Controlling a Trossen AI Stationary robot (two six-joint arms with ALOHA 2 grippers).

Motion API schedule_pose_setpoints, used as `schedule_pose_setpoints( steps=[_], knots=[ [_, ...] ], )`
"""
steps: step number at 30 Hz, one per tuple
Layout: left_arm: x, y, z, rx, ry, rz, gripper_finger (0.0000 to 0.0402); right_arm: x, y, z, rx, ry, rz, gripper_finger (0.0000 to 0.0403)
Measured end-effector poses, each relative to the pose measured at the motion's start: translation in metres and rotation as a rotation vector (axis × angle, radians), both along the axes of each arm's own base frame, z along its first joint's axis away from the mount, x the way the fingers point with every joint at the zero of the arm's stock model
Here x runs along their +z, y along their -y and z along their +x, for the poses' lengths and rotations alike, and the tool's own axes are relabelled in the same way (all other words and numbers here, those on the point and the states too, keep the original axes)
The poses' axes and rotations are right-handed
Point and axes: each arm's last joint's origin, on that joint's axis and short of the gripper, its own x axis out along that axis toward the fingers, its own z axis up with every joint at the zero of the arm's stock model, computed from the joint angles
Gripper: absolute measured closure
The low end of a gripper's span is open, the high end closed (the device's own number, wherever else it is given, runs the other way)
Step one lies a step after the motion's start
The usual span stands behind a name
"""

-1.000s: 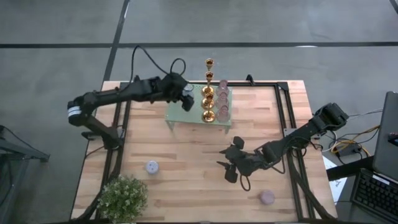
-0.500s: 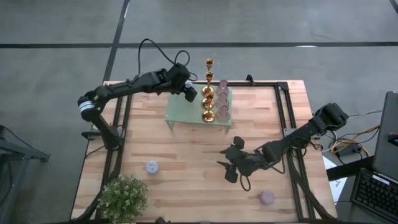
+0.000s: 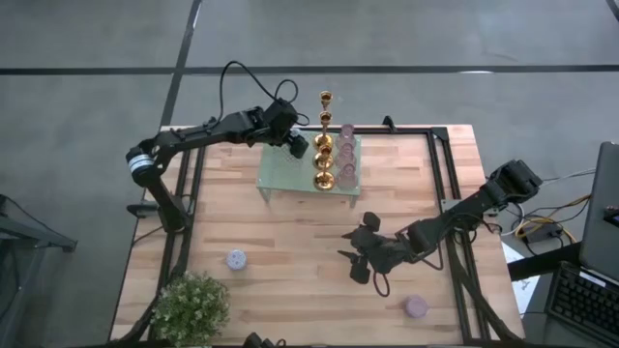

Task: Pick & Place candle stick holders
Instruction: Put the green scented candle on the shelf, then put the white scented candle on the shelf

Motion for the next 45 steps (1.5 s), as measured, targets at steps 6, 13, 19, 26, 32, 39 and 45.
schedule_pose_setpoints(
  steps=[6, 13, 19, 26, 32, 39, 45],
  knots=[
    [-0.002, 0.000, 0.000, -0.001, 0.002, 0.002, 0.0092, 0.000, 0.000, 0.000, 0.000, 0.000, 0.000, 0.0197],
    [-0.002, 0.000, 0.001, -0.002, 0.007, 0.001, 0.0089, 0.000, 0.000, 0.000, 0.000, 0.001, 0.000, 0.0197],
    [-0.002, 0.001, 0.001, -0.012, 0.006, 0.006, 0.0076, 0.000, 0.000, 0.000, 0.000, 0.001, 0.000, 0.0197],
    [-0.002, 0.001, 0.002, -0.011, 0.010, 0.014, 0.0046, 0.000, 0.000, 0.000, -0.001, 0.001, 0.000, 0.0197],
    [0.014, 0.007, -0.008, -0.039, -0.012, 0.030, 0.0041, 0.000, 0.000, 0.000, -0.001, 0.001, 0.000, 0.0197],
    [0.037, 0.040, -0.037, -0.142, -0.107, 0.022, 0.0040, -0.001, 0.000, -0.001, 0.000, -0.003, -0.002, 0.0197],
    [0.052, 0.089, -0.059, -0.303, -0.198, 0.010, 0.0039, -0.003, 0.001, -0.002, -0.008, -0.005, 0.007, 0.0197]
  ],
)
